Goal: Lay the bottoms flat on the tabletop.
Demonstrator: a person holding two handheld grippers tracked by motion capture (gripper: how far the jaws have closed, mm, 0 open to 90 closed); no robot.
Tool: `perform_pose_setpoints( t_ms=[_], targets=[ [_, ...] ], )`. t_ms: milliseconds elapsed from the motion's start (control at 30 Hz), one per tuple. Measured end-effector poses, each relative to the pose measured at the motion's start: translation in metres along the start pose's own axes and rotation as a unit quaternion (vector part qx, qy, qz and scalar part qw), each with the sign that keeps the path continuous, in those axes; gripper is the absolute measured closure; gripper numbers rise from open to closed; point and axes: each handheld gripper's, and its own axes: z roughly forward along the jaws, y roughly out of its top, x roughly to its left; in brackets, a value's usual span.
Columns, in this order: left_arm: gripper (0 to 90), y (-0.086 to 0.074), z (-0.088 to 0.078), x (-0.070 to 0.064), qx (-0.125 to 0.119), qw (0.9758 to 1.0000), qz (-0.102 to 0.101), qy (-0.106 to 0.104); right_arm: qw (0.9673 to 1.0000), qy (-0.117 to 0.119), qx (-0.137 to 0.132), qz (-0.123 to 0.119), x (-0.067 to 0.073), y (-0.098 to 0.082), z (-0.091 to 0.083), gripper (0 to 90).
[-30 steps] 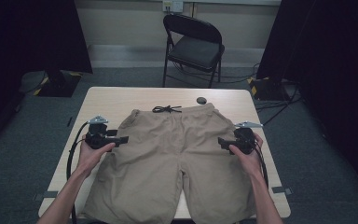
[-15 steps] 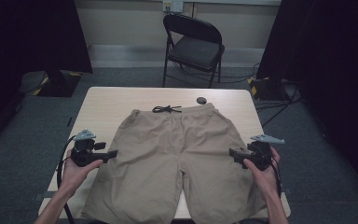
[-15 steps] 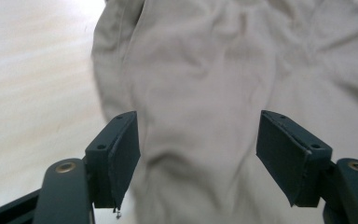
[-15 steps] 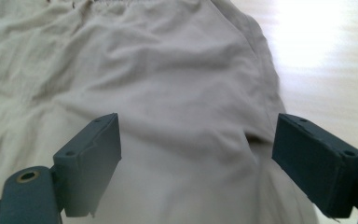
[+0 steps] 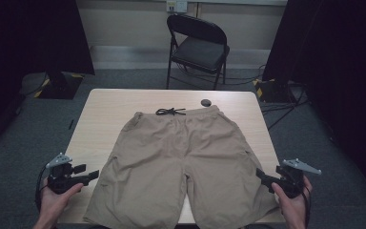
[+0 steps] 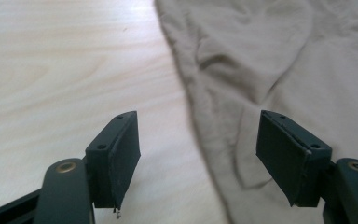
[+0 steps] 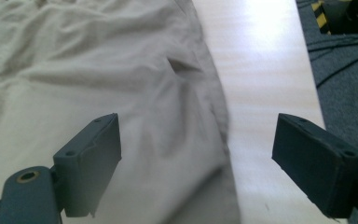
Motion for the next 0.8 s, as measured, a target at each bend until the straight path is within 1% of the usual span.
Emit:
perform_pose_setpoints(
  t_ms=[33, 67, 100, 133, 200, 267, 300, 333, 367, 400, 433, 500, 533, 567, 800],
  targets=[
    [29.9, -0.003, 0.0, 0.0, 0.004, 1.0, 0.004, -0.001, 1.0, -0.005, 0.001, 0.004, -0.002, -0.004, -0.002, 14.5],
    [30.0, -0.007, 0.001, -0.001, 0.011, 0.9999, 0.011, 0.002, 0.9999, -0.008, 0.002, 0.008, -0.005, -0.007, -0.003, 14.6],
    [30.0, -0.007, 0.001, -0.001, 0.011, 0.9999, 0.011, 0.002, 0.9999, -0.012, 0.004, 0.01, -0.007, -0.011, -0.004, 14.6],
    [30.1, -0.015, 0.003, -0.003, 0.017, 0.9998, 0.01, 0.006, 0.9998, -0.014, 0.008, 0.012, -0.01, -0.015, -0.005, 14.6],
    [30.5, -0.019, 0.005, -0.004, 0.03, 0.9992, 0.022, 0.015, 0.9996, -0.019, 0.016, 0.017, -0.014, -0.025, -0.003, 14.8],
    [31.3, -0.021, 0.006, -0.004, 0.025, 0.999, 0.03, 0.023, 0.9994, -0.021, 0.023, 0.017, -0.017, -0.034, 0.0, 15.0],
    [31.2, -0.021, 0.007, -0.005, 0.024, 0.9988, 0.032, 0.026, 0.9991, -0.027, 0.029, 0.013, -0.017, -0.038, 0.003, 15.1],
    [31.0, -0.022, 0.007, -0.006, 0.019, 0.9986, 0.037, 0.031, 0.9988, -0.03, 0.035, 0.015, -0.018, -0.042, 0.005, 15.3],
    [30.0, -0.022, 0.007, -0.006, 0.019, 0.9986, 0.037, 0.031, 0.9988, -0.03, 0.035, 0.015, -0.018, -0.042, 0.005, 15.3],
    [30.0, -0.024, 0.008, -0.008, 0.016, 0.9983, 0.042, 0.035, 0.9987, -0.024, 0.04, 0.018, -0.019, -0.044, 0.007, 15.4],
    [27.0, -0.028, 0.009, -0.009, 0.005, 0.9978, 0.055, 0.036, 0.9988, -0.026, 0.04, 0.009, -0.019, -0.046, 0.008, 15.3],
    [26.9, -0.029, 0.009, -0.01, 0.003, 0.9978, 0.055, 0.037, 0.9991, -0.02, 0.034, 0.015, -0.021, -0.047, 0.008, 15.1],
    [26.9, -0.029, 0.008, -0.009, 0.001, 0.9979, 0.055, 0.034, 0.9991, -0.02, 0.034, 0.015, -0.021, -0.047, 0.008, 15.1],
    [26.9, -0.029, 0.009, -0.009, 0.0, 0.9982, 0.05, 0.034, 0.9992, -0.017, 0.032, 0.014, -0.022, -0.047, 0.008, 15.1],
    [25.9, -0.029, 0.009, -0.01, 0.0, 0.9982, 0.05, 0.034, 0.999, -0.022, 0.037, 0.013, -0.021, -0.046, 0.008, 14.8]
  ],
)
